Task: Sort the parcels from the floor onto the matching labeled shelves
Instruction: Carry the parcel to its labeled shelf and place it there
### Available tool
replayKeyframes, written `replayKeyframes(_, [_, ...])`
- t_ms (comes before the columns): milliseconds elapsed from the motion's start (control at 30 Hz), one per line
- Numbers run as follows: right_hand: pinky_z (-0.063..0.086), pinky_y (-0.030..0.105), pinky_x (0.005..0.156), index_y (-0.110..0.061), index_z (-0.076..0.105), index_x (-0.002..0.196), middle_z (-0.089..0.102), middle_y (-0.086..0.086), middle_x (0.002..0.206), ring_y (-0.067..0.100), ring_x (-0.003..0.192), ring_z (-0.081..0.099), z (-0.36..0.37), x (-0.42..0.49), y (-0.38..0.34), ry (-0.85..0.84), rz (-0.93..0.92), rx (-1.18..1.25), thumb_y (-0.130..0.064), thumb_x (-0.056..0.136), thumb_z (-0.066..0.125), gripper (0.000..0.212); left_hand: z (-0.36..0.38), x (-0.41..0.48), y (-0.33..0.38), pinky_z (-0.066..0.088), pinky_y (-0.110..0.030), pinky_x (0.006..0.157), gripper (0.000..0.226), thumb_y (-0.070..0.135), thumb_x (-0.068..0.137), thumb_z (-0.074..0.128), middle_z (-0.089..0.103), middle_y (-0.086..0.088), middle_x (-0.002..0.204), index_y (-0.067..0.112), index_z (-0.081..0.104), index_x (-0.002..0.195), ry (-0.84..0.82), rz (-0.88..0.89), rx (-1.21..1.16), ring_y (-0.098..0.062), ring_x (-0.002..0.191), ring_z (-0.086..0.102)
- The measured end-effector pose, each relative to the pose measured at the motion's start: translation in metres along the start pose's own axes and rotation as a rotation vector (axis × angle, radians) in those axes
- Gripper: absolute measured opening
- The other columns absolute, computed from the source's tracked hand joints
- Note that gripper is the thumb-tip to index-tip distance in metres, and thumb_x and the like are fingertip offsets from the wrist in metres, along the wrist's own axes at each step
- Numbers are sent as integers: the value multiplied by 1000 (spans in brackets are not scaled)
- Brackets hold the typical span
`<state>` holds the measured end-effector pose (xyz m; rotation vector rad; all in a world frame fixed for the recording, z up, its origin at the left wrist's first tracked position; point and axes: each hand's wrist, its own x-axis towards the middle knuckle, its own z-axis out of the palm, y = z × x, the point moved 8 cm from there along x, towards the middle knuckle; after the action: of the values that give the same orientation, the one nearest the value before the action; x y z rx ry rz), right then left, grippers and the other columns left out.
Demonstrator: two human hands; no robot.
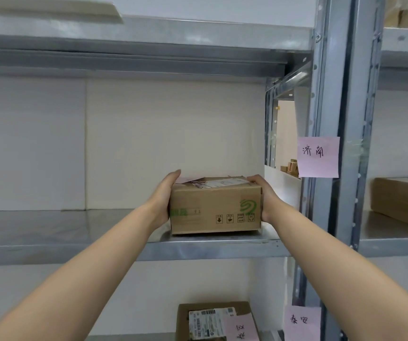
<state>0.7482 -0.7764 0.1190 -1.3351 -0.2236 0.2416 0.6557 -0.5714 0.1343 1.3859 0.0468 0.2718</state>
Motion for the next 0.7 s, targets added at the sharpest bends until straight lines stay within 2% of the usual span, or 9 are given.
replayKeyframes(167, [44, 20, 50, -19, 59, 71, 64, -1, 47, 14, 44, 60, -2, 16, 7, -6, -23, 44, -39, 88, 47, 29, -5, 14, -9, 49, -28, 64, 41, 48, 89, 41, 71, -4, 80, 17, 68, 93, 19, -41, -6, -21, 73, 64])
replayKeyframes(367, [44, 25, 59, -18, 61, 76, 65, 2, 53, 19, 59, 57, -10, 27, 13, 12, -30, 67, -40, 84, 50, 26, -10, 25, -20, 44, -26, 58, 25, 32, 85, 43, 61, -6, 72, 18, 61, 78, 129, -42, 25, -23, 63, 56])
replayKeyframes(700, [43, 25, 60, -19, 59, 74, 64, 1, 52, 20, 61, 56, -11, 25, 13, 22, -15, 47, -40, 85, 50, 26, -10, 24, -23, 45, -26, 58, 27, 33, 84, 41, 61, -6, 74, 18, 63, 89, 131, -43, 15, -23, 63, 56])
